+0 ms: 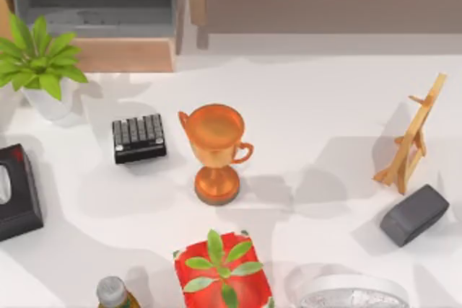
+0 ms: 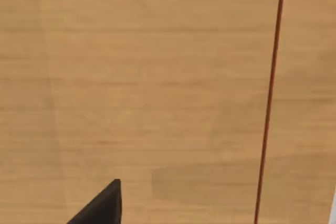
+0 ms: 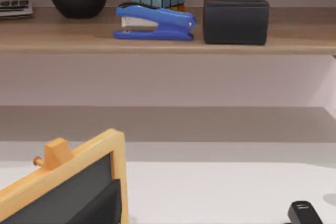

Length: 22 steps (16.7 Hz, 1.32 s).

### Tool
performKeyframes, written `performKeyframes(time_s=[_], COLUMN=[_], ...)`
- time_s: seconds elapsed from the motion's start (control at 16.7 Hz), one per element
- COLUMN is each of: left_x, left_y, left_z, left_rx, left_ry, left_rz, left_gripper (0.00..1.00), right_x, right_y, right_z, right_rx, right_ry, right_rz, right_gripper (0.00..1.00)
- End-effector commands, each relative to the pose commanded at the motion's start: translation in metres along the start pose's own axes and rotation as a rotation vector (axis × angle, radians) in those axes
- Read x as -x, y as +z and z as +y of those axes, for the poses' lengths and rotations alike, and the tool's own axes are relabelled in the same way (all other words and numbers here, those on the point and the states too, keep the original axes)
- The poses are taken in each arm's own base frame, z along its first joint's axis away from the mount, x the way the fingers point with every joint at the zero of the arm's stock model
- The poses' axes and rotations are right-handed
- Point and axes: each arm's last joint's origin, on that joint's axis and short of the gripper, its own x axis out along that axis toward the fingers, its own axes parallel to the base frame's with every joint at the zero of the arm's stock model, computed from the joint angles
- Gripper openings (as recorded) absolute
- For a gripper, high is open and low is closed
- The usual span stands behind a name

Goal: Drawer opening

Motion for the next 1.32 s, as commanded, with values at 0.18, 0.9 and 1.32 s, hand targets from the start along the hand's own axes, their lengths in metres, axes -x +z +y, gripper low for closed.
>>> performKeyframes(time_s=[0.18, 0.9, 1.32], left_x=[0.0, 0.0, 0.0], left_y=[0.0, 0.0, 0.0], left_z=[0.0, 0.0, 0.0], left_rx=[0.0, 0.0, 0.0], left_ry=[0.0, 0.0, 0.0], left_rz=[0.0, 0.0, 0.0], left_gripper=[0.85, 0.0, 0.0], right_x=[0.0, 0.0, 0.0], right_y=[0.0, 0.0, 0.0], right_z=[0.0, 0.0, 0.0], right_rx=[0.0, 0.0, 0.0], right_ry=[0.0, 0.0, 0.0], right_rz=[0.0, 0.0, 0.0], right_gripper=[1.0, 1.0, 1.0])
